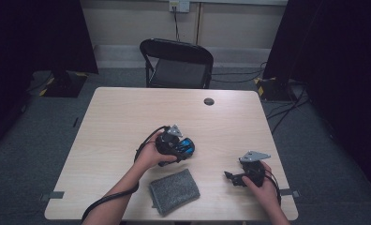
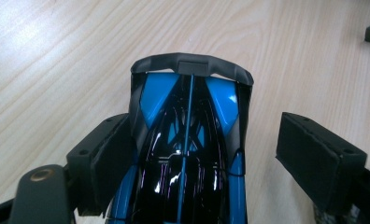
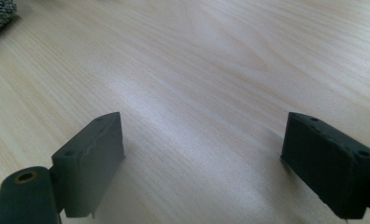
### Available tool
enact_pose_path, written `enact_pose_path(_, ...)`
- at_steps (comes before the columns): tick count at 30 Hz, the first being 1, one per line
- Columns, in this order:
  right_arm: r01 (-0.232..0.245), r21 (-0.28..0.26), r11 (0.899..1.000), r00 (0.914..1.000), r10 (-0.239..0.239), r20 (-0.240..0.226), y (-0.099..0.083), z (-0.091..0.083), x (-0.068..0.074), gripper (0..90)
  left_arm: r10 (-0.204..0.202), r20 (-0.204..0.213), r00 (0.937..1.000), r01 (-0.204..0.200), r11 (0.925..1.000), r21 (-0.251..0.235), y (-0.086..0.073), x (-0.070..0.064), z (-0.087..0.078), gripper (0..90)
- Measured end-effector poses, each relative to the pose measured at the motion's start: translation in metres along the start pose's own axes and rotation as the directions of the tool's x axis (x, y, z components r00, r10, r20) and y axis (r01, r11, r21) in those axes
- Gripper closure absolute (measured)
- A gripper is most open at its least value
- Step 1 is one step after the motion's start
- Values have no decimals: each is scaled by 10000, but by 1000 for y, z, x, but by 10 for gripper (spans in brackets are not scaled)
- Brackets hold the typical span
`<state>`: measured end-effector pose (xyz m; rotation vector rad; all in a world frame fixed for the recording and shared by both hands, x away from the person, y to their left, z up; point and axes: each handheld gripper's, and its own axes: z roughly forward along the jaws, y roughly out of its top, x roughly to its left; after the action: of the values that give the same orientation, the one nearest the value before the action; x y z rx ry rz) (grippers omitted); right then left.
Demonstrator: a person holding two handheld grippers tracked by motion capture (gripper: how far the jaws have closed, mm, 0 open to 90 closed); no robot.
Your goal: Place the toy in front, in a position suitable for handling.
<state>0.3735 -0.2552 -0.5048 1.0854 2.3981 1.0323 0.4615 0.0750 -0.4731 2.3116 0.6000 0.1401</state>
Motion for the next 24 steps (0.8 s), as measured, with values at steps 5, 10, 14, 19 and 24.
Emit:
enact_pose_path(5,1,1,10000,10000,-1,-1,0,0,0,122,26,-297,9996,-29,9999,-118,6,3,2,188)
enact_pose_path(10,-2,2,10000,10000,2,0,0,0,0,122,326,-290,9990,-315,9988,383,6,4,16,190)
enact_pose_path(14,0,1,10000,10000,0,1,0,0,0,122,180,-165,9997,-173,9991,385,4,5,22,183)
enact_pose_path(19,0,1,10000,10000,0,0,0,0,0,122,144,-211,9997,-134,9987,493,2,5,32,181)
enact_pose_path(24,2,1,10000,10000,-2,1,0,0,0,122,241,-189,9995,-233,9989,414,2,6,31,211)
